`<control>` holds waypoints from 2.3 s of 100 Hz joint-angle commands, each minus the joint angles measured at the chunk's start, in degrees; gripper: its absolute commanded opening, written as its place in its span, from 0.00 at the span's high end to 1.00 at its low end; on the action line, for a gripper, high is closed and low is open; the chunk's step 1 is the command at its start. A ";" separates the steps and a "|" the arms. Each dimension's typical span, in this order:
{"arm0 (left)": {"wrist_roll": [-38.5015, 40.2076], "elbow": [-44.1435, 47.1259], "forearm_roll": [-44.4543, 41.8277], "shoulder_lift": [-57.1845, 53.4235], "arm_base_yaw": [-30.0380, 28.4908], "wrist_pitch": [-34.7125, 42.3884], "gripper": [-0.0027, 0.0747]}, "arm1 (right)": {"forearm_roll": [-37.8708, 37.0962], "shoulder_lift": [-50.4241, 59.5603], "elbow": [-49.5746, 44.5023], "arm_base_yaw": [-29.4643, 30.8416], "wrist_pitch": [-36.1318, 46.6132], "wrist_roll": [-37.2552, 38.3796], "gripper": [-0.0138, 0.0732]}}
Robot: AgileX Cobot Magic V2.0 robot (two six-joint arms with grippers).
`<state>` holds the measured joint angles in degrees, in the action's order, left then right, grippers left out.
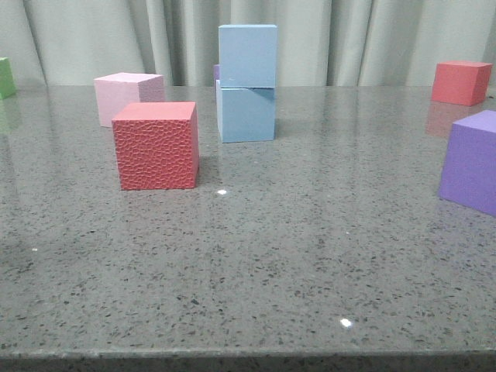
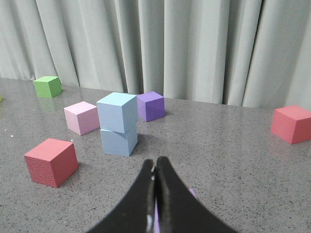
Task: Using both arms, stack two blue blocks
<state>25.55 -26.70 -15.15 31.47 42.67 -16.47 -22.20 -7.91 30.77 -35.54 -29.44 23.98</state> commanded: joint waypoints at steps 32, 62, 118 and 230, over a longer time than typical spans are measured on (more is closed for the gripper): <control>-19.15 6.90 8.41 -8.78 -17.53 16.17 0.99 | -1.53 -0.67 1.14 -0.03 4.91 -0.21 0.98; -21.78 14.76 8.41 -19.75 -33.54 18.13 0.99 | -1.53 -0.67 1.14 -0.03 4.91 -0.21 0.98; -21.78 27.09 12.04 -33.69 -46.22 14.42 0.99 | -1.53 -0.67 1.14 -0.03 4.91 -0.21 0.98; -21.78 27.09 12.04 -33.69 -46.22 17.21 0.99 | -1.67 -0.67 0.97 -0.03 4.90 -0.21 0.98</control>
<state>3.56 0.34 -3.59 -0.31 -3.35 -4.36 -22.20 -7.91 30.77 -35.54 -29.34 24.09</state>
